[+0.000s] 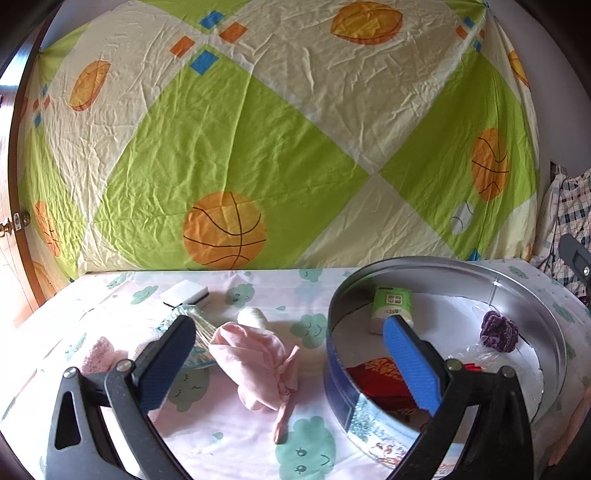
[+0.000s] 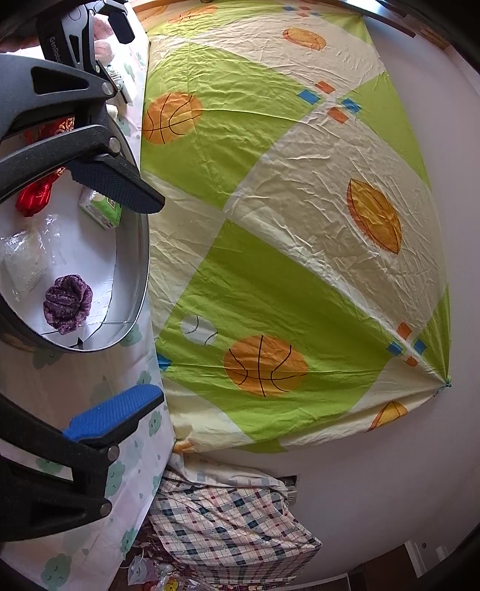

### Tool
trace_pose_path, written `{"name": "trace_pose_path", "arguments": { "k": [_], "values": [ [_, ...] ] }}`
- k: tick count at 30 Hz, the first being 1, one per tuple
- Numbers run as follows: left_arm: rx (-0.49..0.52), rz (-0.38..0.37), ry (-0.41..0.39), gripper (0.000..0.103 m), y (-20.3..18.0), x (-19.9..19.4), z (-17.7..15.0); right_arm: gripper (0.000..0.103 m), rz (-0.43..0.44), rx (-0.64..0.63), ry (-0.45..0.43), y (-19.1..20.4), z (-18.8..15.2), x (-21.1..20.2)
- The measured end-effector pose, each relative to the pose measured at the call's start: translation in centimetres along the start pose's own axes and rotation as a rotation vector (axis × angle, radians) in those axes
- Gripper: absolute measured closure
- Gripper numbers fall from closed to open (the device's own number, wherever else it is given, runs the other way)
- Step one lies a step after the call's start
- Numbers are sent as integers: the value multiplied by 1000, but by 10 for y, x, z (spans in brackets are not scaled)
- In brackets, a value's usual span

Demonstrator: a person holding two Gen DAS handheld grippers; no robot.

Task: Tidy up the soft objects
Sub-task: 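Withdraw both open tools from above the tin, then grasp the pink fuzzy item with the left tool while the right tool approaches the white knit hat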

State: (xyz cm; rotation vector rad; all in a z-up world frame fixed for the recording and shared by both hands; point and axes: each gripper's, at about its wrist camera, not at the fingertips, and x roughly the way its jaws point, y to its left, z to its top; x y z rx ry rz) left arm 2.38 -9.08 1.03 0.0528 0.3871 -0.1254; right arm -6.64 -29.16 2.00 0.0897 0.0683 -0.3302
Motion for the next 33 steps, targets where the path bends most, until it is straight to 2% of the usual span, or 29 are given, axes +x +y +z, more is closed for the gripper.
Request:
{"name": "trace_pose_path", "arguments": {
  "k": [10, 16, 29, 33],
  "values": [
    [-8, 34, 17, 0, 41, 5, -1, 8, -72, 39, -16, -3, 0, -10],
    [-15, 50, 22, 0, 69, 7, -2, 8, -69, 62, 17, 6, -3, -14],
    [-74, 90, 74, 0, 134, 16, -7, 8, 114, -2, 84, 97, -17, -31],
    [-124, 64, 133, 0, 164, 23, -11, 8, 176, -27, 112, 127, -22, -35]
  ]
}}
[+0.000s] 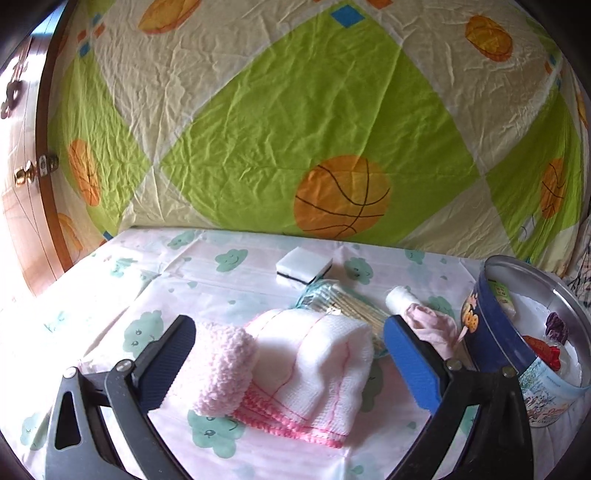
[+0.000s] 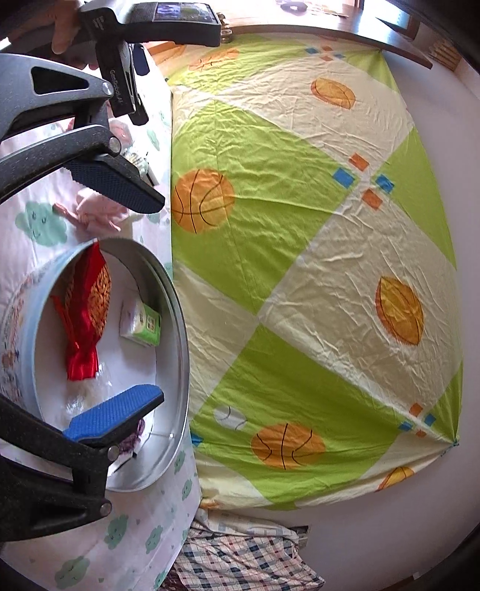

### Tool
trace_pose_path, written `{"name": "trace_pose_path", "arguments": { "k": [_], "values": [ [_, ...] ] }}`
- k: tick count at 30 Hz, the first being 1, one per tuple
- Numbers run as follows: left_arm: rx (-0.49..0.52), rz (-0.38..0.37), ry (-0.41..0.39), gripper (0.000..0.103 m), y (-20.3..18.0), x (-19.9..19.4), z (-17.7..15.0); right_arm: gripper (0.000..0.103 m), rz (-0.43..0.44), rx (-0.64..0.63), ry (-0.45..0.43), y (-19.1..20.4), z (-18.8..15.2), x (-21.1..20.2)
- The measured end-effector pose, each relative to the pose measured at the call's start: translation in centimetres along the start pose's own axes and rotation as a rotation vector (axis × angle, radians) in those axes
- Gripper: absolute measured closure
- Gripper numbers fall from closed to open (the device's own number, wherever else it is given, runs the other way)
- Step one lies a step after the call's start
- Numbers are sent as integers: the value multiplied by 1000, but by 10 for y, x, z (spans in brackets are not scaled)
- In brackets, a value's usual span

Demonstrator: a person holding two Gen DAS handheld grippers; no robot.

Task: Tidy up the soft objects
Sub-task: 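Grasp the pink fuzzy item with the left tool while the right tool approaches the white knit hat, then lift the fuzzy item with the left tool while the right tool grasps the white knit hat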

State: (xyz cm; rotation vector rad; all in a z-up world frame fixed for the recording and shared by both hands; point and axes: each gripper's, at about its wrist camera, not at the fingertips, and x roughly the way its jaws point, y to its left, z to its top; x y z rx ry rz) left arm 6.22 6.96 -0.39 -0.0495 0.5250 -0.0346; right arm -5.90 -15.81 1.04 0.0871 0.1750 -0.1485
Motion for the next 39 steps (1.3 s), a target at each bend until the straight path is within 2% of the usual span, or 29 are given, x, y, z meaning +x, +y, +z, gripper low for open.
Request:
{"name": "trace_pose_path", "arguments": {
  "k": [3, 6, 8, 16, 18, 20, 21, 22, 23, 24, 26, 29, 35, 39],
  "values": [
    [-91, -29, 81, 0, 30, 14, -1, 8, 45, -3, 25, 21, -4, 3],
    [-169, -12, 139, 0, 56, 25, -4, 8, 91, 0, 45, 40, -7, 5],
    [-185, 6, 161, 0, 67, 29, -5, 8, 118, -1, 61, 54, -9, 8],
    [-184, -24, 283, 1, 78, 54, -11, 8, 183, -37, 148, 99, -17, 21],
    [-176, -21, 318, 7, 76, 61, -14, 8, 198, -40, 165, 106, -19, 24],
    [-182, -9, 339, 20, 77, 64, -16, 8, 203, -54, 178, 112, -20, 26],
    [-194, -10, 349, 21, 79, 65, -17, 8, 203, -63, 180, 114, -21, 26],
    [-208, -17, 360, 29, 82, 67, -18, 8, 203, -69, 180, 116, -21, 26],
    [-216, -18, 357, 43, 83, 67, -18, 8, 206, -71, 176, 116, -22, 25],
    [-221, -27, 351, 45, 84, 65, -18, 8, 208, -70, 173, 116, -22, 24],
    [-228, -32, 350, 63, 85, 64, -19, 8, 211, -80, 167, 115, -21, 24],
    [-246, -46, 327, 73, 88, 59, -18, 8, 213, -74, 179, 114, -20, 25],
    [-245, -29, 260, 76, 88, 46, -13, 8, 216, -75, 195, 113, -20, 29],
    [-256, 3, 148, 76, 93, 30, -6, 8, 219, -91, 211, 117, -20, 32]
  ]
}}
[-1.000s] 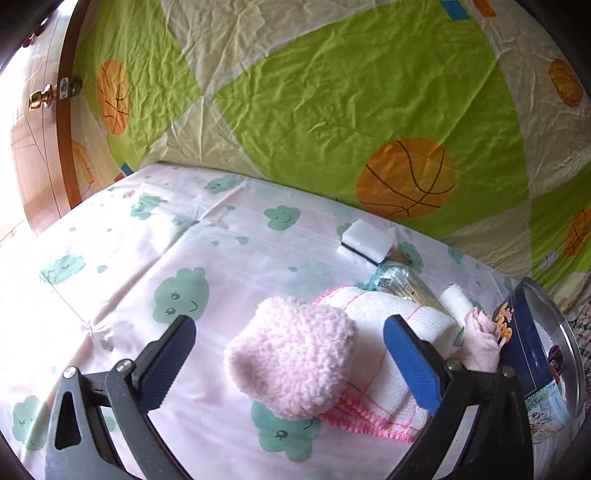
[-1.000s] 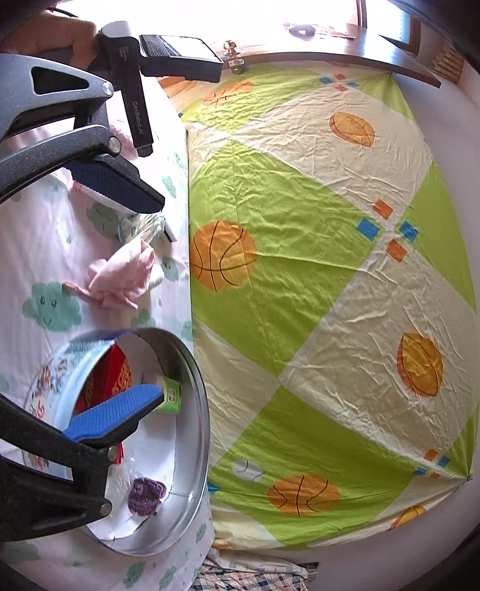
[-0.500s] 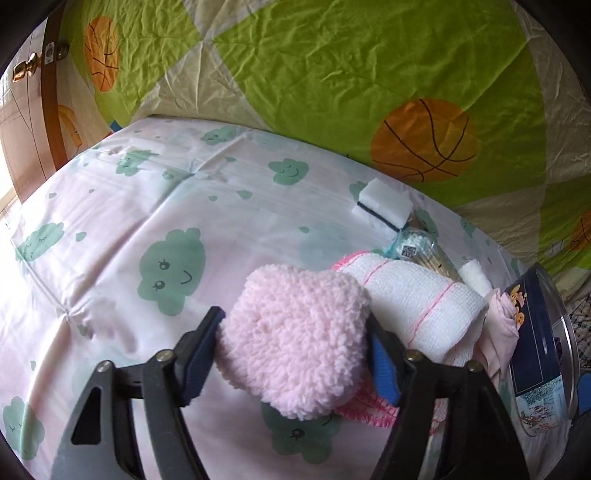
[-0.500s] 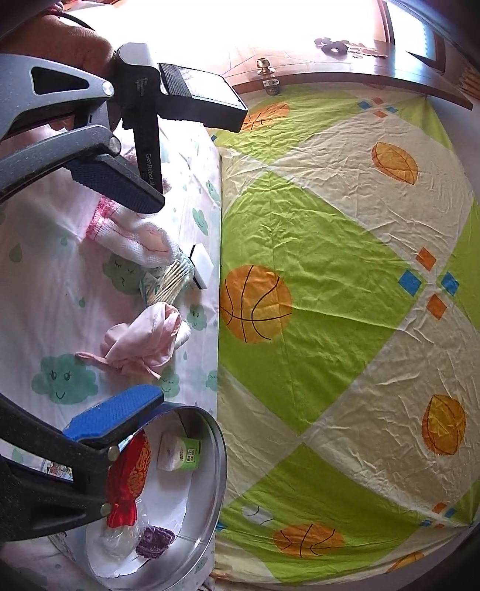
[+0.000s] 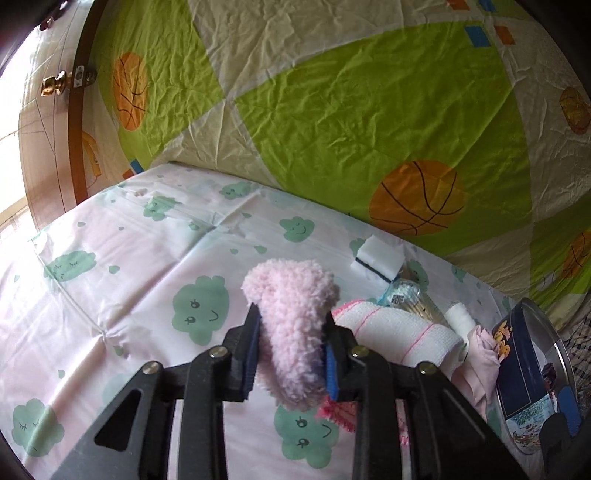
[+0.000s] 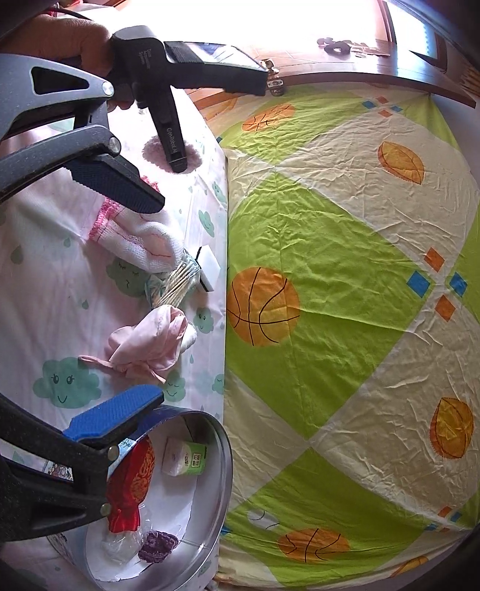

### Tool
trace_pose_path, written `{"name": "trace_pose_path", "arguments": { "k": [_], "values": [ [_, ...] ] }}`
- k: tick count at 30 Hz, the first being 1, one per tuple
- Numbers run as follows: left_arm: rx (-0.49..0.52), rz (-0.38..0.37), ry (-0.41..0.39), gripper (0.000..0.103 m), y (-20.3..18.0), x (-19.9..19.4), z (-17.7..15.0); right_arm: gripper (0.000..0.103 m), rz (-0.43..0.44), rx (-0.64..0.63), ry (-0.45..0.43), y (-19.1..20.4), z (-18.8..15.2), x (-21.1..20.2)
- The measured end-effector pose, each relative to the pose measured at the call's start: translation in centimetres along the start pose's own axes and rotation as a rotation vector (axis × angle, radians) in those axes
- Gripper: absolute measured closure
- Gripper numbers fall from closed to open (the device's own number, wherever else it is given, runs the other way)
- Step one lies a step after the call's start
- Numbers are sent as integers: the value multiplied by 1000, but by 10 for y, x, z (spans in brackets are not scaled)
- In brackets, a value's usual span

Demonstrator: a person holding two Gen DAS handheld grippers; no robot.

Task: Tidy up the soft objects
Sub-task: 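Lift the fuzzy item with the left tool while the right tool grasps the white knit hat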

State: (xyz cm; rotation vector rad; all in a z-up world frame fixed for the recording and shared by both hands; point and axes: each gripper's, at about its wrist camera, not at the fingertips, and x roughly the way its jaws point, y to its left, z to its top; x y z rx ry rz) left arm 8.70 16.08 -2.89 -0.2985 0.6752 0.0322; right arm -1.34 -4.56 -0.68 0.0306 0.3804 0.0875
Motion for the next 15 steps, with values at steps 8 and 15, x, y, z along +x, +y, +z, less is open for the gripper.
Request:
{"name": "trace_pose_path", "arguments": {
  "k": [8, 15],
  "values": [
    [-54, 42, -224, 75, 18, -36, 15, 8, 72, 95, 89, -2, 2, 29],
    [-151, 53, -176, 75, 39, -27, 17, 8, 155, 181, 305, 8, -4, 83]
  ]
}}
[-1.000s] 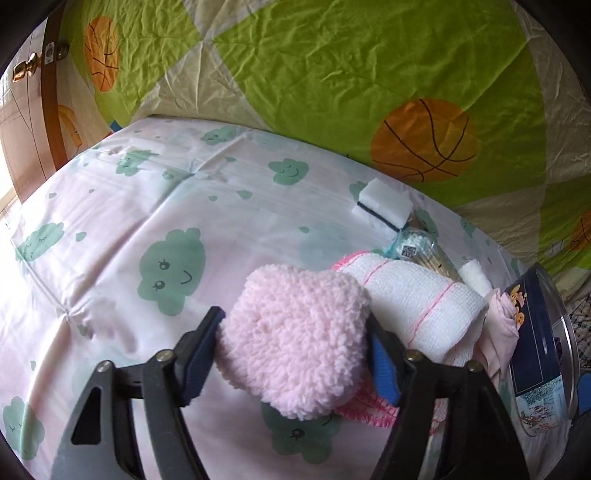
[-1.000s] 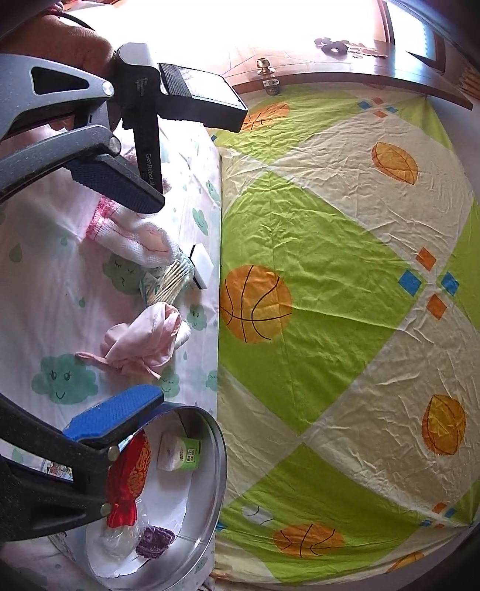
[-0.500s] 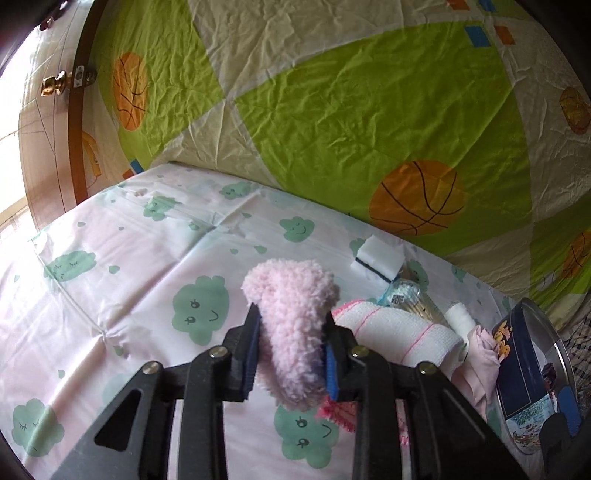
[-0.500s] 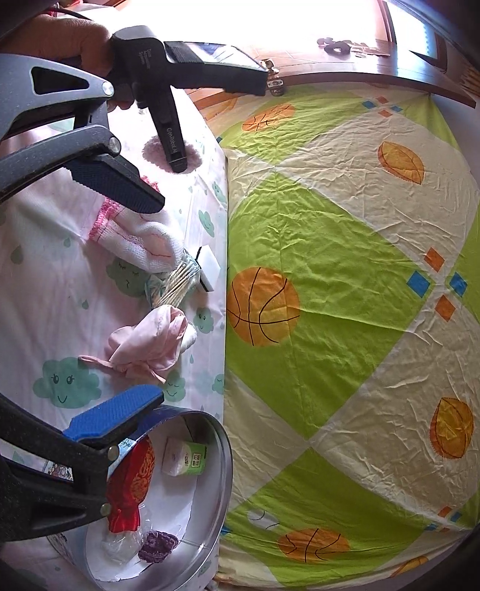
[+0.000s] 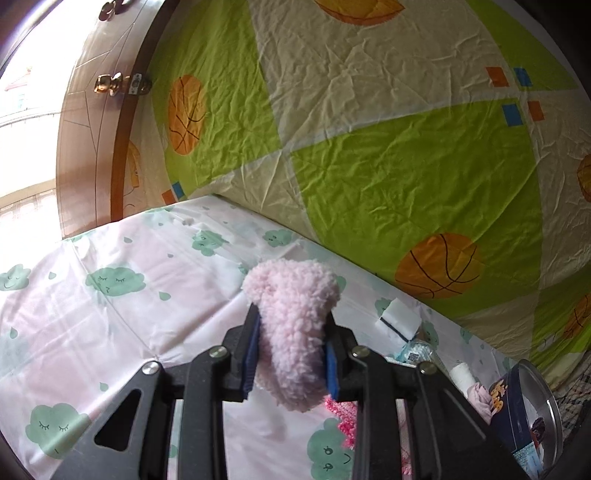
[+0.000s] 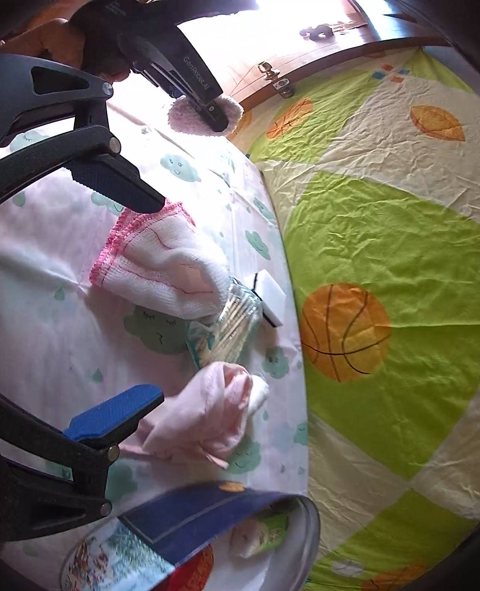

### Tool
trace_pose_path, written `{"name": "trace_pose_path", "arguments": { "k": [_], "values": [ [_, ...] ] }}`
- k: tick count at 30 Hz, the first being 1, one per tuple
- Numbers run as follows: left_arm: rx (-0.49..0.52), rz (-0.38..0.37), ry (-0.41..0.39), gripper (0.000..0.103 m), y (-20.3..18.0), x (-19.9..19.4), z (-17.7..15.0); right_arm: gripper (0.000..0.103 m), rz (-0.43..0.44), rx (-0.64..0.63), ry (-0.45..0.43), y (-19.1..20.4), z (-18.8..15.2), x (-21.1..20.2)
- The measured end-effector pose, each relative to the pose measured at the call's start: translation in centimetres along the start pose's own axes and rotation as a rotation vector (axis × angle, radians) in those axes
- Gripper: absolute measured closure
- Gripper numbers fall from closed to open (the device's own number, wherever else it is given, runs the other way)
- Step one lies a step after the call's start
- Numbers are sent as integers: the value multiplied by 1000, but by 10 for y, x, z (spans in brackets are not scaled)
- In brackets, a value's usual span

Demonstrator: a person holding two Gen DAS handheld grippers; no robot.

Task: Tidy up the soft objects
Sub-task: 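Lift the fuzzy item with the left tool while the right tool grasps the white knit hat, then carry the fuzzy item and the knit hat over the tin with both tools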

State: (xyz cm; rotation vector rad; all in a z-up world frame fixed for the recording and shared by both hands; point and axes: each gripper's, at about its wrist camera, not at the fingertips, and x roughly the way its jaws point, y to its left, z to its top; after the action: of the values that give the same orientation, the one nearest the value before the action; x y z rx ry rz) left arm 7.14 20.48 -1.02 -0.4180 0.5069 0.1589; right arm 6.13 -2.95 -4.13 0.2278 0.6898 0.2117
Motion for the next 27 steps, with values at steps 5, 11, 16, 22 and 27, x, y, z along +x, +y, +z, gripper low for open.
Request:
{"name": "trace_pose_path", "arguments": {
  "k": [5, 11, 16, 22, 27],
  "values": [
    [11, -10, -12, 75, -3, -2, 0, 8, 30, 66, 71, 7, 5, 33],
    [15, -14, 1, 75, -3, -1, 0, 11, -31, 27, 134, 30, 12, 63],
    [28, -10, 1, 75, -4, 0, -2, 76, 32, 3, 164, 31, 12, 66],
    [38, 1, -8, 75, -5, 1, -3, 87, 157, -52, 127, 33, 8, 45],
    [58, -25, -41, 75, -8, -2, -3, 87, 187, -157, -80, 41, 13, -13]
  ]
}}
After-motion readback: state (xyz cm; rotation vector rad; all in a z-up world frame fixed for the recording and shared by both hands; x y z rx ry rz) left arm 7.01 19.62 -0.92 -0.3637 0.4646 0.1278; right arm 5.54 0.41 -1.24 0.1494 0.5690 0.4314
